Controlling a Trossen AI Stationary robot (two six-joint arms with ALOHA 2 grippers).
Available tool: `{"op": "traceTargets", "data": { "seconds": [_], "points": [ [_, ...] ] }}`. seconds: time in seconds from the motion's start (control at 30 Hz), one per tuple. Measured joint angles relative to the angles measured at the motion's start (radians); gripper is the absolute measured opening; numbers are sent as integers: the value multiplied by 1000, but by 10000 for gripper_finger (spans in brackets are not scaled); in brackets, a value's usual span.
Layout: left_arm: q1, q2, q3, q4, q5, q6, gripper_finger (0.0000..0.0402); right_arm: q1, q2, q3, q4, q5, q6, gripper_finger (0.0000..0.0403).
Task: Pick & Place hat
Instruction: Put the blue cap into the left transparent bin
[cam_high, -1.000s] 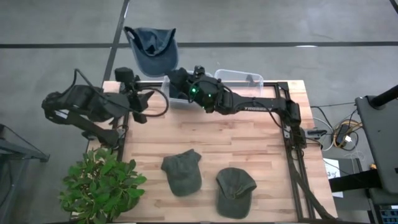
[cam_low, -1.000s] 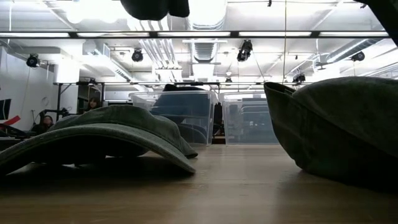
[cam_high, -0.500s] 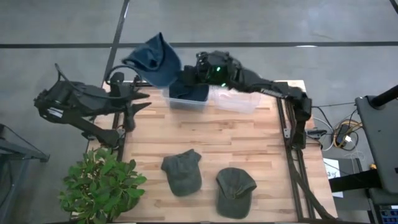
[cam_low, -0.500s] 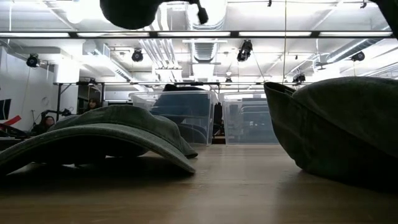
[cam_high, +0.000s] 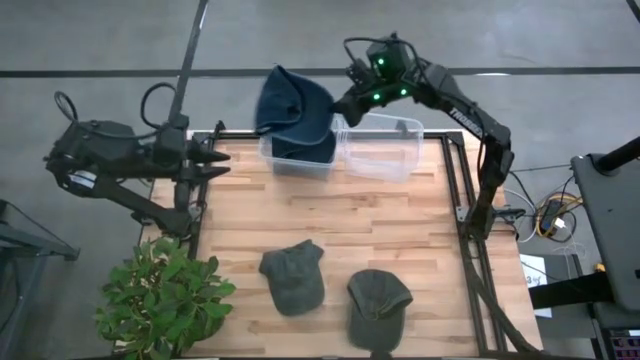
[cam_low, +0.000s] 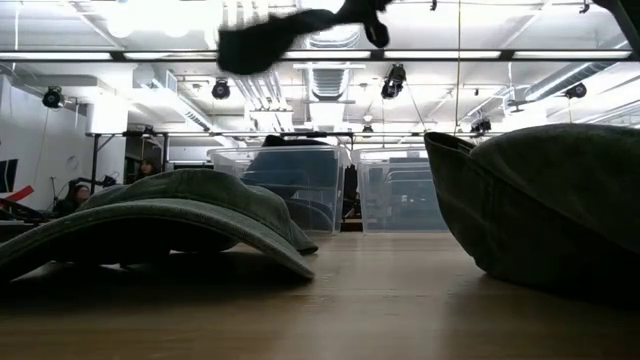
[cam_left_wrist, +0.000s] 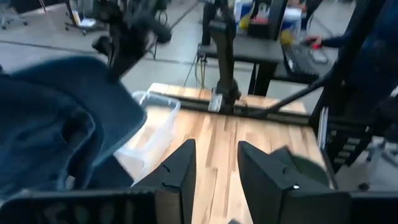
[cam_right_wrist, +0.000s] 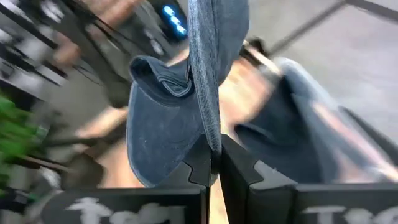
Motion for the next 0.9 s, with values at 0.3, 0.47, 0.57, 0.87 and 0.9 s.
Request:
{"op": "traceTargets", "data": {
  "seconds": [0.3,0.47,0.57,0.87,0.9],
  "points": [
    [0,-18,0,58,-126,-32,112,-90,5,-96,-15,-57,-234,12],
    [1,-18,0,57,-177,-86,112,-96,41,-168,8,-100,-300,12],
    [1,-17,0,57,-181,-105,112,-95,71,-195,64,-107,-308,12],
    [1,-16,0,57,-216,-154,112,-94,204,-206,132,-25,-256,15],
    [1,-15,0,57,-222,-158,112,-93,213,-206,128,19,-239,18]
  ]
}}
